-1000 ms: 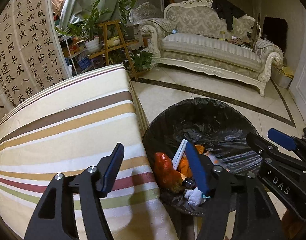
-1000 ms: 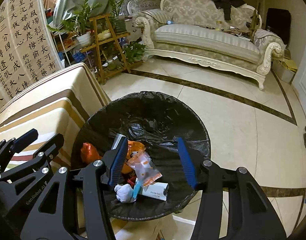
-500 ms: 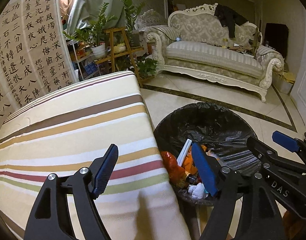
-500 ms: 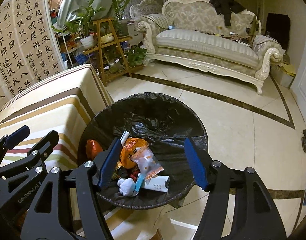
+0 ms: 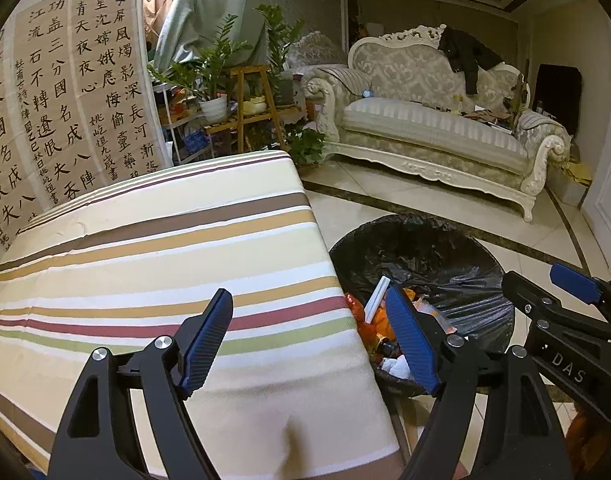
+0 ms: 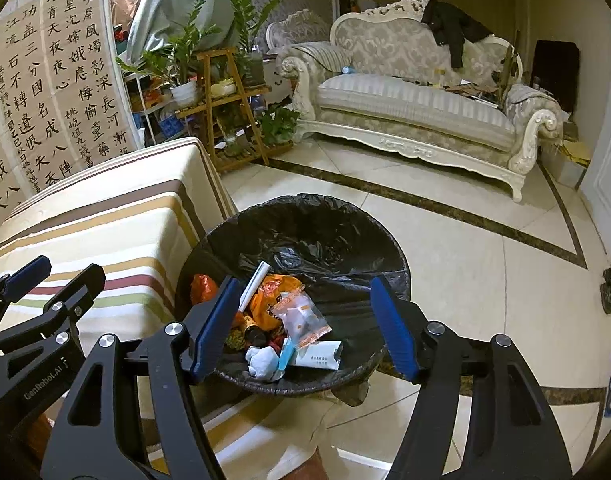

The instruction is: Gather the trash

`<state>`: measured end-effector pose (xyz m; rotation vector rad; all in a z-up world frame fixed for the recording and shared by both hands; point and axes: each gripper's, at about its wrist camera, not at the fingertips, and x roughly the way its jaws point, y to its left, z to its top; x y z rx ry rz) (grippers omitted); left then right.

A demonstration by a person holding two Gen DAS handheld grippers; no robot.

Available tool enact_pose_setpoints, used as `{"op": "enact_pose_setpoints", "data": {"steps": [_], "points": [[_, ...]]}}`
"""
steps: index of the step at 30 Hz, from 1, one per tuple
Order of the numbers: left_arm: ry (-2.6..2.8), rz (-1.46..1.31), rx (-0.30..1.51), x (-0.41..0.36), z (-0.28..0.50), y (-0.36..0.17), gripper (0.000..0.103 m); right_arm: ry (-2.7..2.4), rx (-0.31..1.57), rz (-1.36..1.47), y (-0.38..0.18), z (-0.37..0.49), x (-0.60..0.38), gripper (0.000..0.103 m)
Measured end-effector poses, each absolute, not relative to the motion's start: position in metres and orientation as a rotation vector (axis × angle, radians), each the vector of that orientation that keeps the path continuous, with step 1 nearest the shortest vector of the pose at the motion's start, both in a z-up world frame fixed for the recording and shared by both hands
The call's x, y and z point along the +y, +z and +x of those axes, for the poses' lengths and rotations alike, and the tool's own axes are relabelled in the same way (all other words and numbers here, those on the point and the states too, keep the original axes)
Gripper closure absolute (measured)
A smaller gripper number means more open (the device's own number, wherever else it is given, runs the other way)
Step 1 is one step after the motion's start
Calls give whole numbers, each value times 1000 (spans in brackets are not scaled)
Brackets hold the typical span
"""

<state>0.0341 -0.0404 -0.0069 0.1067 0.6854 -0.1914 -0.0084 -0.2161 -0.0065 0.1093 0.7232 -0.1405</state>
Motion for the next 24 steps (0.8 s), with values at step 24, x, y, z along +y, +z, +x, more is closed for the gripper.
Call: {"op": "enact_pose_setpoints", "data": {"steps": [24], "points": [[-186,99,679,-37,29,-6,26,-138,709,99,-3,-15,-210,37]]}}
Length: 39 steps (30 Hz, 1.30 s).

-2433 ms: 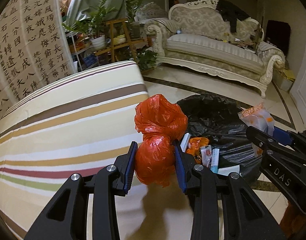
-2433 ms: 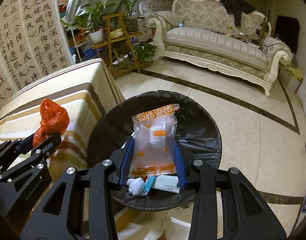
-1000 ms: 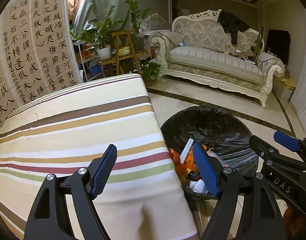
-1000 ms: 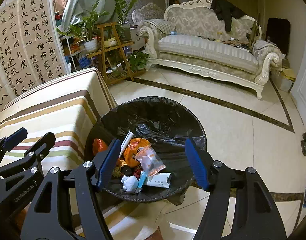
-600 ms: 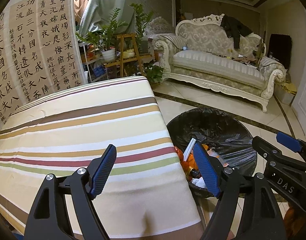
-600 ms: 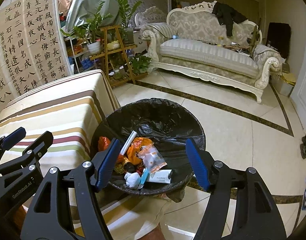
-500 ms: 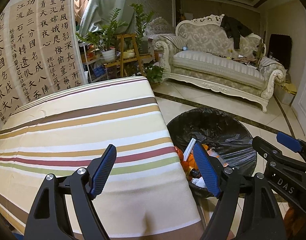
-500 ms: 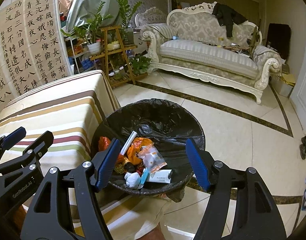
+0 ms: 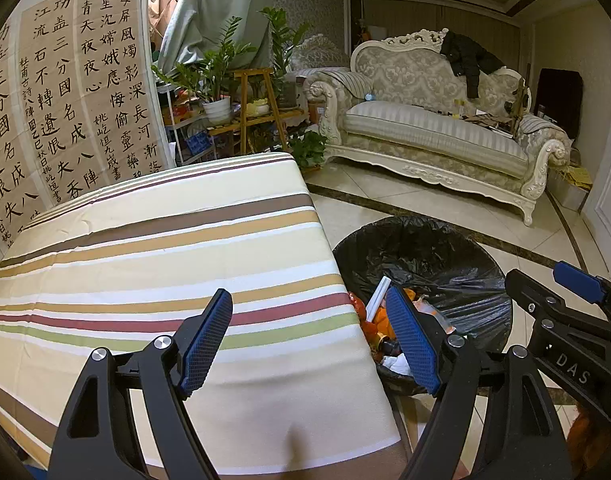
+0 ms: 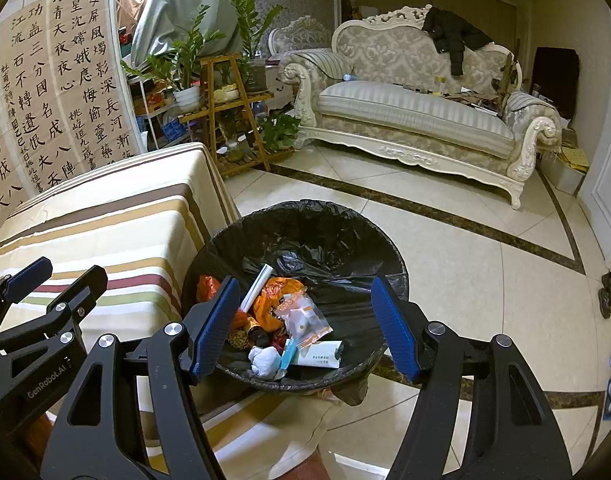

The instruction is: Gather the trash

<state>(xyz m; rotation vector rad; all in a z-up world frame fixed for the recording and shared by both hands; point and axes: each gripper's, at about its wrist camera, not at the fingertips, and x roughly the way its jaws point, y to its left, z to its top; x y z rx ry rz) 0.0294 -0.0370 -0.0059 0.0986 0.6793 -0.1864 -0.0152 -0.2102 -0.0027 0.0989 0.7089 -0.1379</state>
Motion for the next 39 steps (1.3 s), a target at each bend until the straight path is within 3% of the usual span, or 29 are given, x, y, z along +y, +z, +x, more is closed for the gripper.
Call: {"op": "enact_pose_setpoints", "data": {"steps": [39], "points": [[-189,98,680,-39,27,-6,26,-138,708,99,-2,-16,-211,37]]}}
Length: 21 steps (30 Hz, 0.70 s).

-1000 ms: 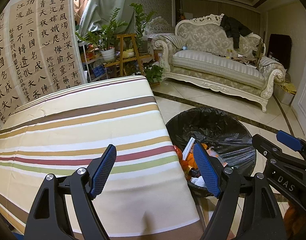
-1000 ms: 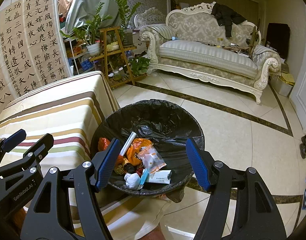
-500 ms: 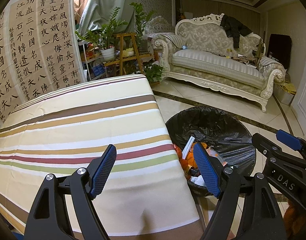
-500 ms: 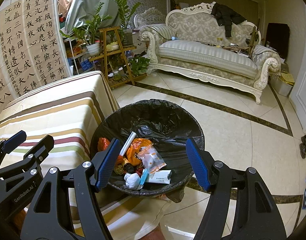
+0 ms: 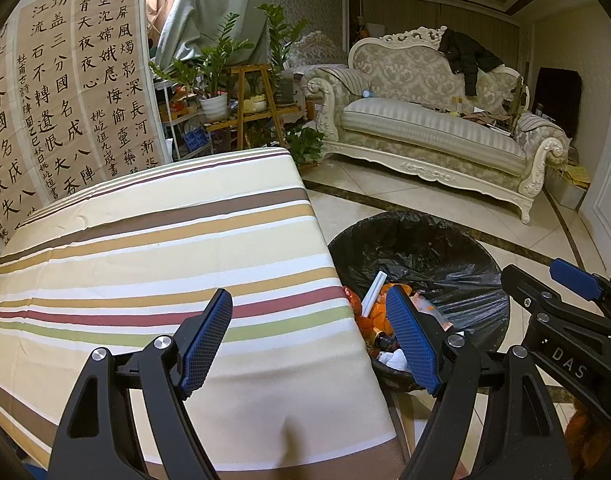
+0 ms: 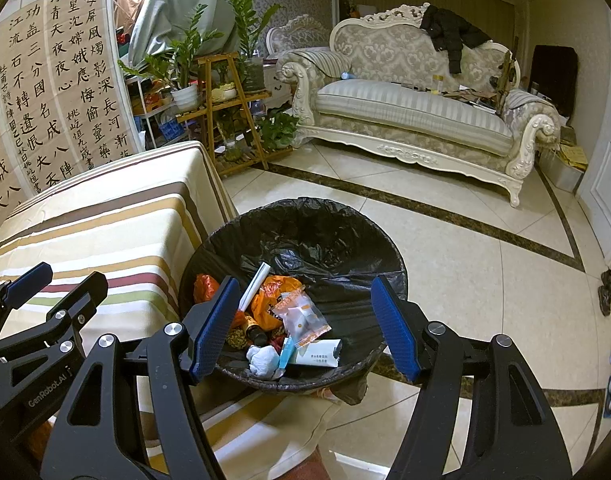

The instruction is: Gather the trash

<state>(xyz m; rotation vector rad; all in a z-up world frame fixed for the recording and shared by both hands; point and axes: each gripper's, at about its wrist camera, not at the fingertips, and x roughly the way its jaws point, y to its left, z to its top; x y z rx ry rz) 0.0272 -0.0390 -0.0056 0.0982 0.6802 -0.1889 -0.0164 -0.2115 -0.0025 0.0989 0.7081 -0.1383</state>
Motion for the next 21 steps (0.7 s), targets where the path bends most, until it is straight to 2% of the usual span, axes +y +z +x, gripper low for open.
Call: {"op": "enact_pose_setpoints", "data": {"steps": [21], "points": [[-189,97,680,-38,27,-4,26,-138,708,99,-3,-17,-211,37]]}}
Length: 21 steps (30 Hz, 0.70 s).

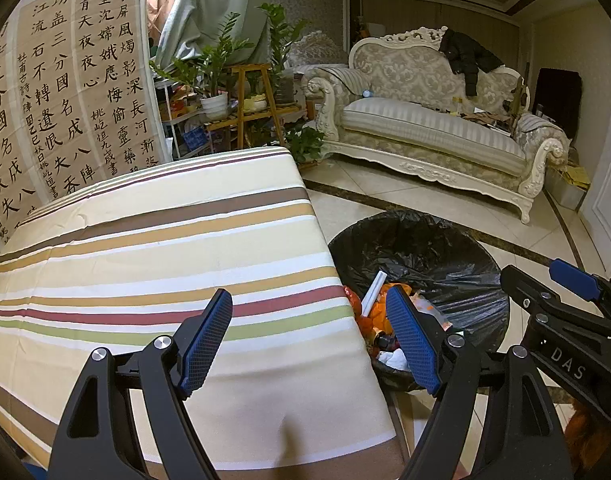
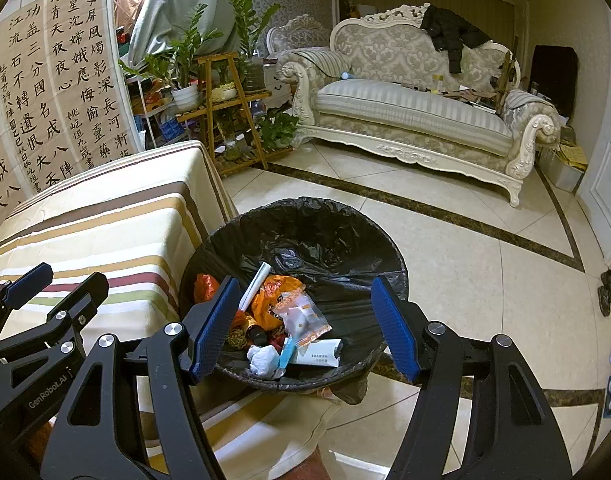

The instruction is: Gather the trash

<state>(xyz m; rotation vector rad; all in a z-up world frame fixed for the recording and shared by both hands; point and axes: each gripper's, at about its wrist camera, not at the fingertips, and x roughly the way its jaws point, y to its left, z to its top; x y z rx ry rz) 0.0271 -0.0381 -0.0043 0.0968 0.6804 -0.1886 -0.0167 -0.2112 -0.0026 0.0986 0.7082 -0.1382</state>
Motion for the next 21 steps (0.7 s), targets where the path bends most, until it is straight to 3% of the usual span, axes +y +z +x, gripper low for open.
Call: {"op": "enact_pose_setpoints", "data": {"steps": [14,21], "points": [[-193,100,678,-41,22,-5,26,-139,710,99,-2,-17,-211,37],[-202,95,673,-47,17,-7,20,-138,709,99,-3,-17,-211,37]]}}
